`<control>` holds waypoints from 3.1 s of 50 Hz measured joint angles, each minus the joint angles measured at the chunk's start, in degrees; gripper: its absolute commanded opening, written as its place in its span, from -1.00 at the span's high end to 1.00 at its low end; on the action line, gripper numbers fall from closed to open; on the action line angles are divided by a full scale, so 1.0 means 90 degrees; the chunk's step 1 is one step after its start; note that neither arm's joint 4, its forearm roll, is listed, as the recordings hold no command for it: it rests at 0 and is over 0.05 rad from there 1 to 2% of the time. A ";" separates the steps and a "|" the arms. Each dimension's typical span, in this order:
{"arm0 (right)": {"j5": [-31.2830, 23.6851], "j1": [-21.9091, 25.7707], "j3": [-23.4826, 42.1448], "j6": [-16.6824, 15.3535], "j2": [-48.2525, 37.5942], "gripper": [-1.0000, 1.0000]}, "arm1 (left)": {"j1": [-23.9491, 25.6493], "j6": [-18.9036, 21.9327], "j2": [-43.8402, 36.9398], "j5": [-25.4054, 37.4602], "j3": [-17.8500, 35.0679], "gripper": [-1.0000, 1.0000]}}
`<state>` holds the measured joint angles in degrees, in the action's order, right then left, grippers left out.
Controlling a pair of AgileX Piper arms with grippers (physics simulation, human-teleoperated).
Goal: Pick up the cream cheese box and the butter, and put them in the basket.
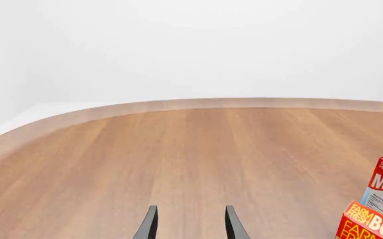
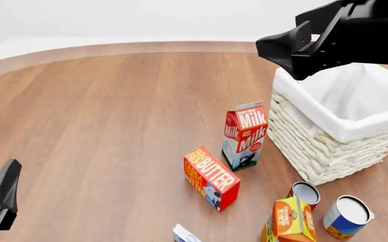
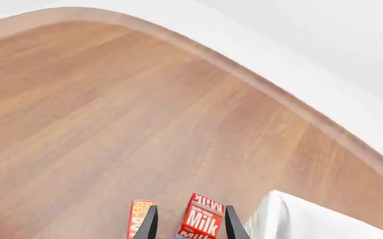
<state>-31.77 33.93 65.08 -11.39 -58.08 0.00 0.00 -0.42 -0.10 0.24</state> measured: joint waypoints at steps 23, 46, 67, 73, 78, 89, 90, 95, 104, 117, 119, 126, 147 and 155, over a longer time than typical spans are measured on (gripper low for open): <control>-0.0203 0.0594 -0.0134 0.0157 -0.0429 -1.00 | 0.0000 0.0000 0.0000 0.0000 0.0000 -1.00; 0.0333 0.0477 -0.0986 0.0449 -0.0613 -1.00 | 0.0000 0.0000 0.0000 0.0000 0.0000 -1.00; 0.0748 0.0673 -0.1236 0.0657 -0.1113 -1.00 | 0.0000 0.0000 0.0000 0.0000 0.0000 -1.00; 0.0863 0.0736 -0.1321 0.0733 -0.1223 -1.00 | 0.0000 0.0000 0.0000 0.0000 0.0000 -1.00; 0.0954 0.0778 -0.1394 0.0796 -0.1294 -1.00 | 0.0000 0.0000 0.0000 0.0000 0.0000 -1.00; 0.1276 0.0865 -0.1648 0.0995 -0.1537 -1.00 | 0.0000 0.0000 0.0000 0.0000 0.0000 -1.00; 0.1300 0.0872 -0.1665 0.1013 -0.1557 -1.00 | 0.0000 0.0000 0.0000 0.0000 0.0000 -1.00; 0.1436 0.0897 -0.1784 0.1103 -0.1657 -1.00 | 0.0000 0.0000 0.0000 0.0000 0.0000 -1.00; 0.1612 0.0904 -0.1983 0.1211 -0.1765 -1.00 | 0.0000 0.0000 0.0000 0.0000 0.0000 -1.00; 0.1759 0.0882 -0.2215 0.1288 -0.1868 -1.00 | 0.0000 0.0000 0.0000 0.0000 0.0000 -1.00; 0.1784 0.0880 -0.2251 0.1301 -0.1885 -1.00 | 0.0000 0.0000 0.0000 0.0000 0.0000 -1.00; 0.1875 0.0850 -0.2373 0.1319 -0.1946 -1.00 | 0.0000 0.0000 0.0000 0.0000 0.0000 -1.00; 0.2006 0.0818 -0.2555 0.1245 -0.2193 -1.00 | 0.0000 0.0000 0.0000 0.0000 0.0000 -1.00; 0.2024 0.0790 -0.2625 0.1242 -0.2272 -1.00 | 0.0000 0.0000 0.0000 0.0000 0.0000 -1.00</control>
<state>-13.56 41.04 41.46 -0.21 -78.53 0.00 0.00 -0.42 -0.10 0.24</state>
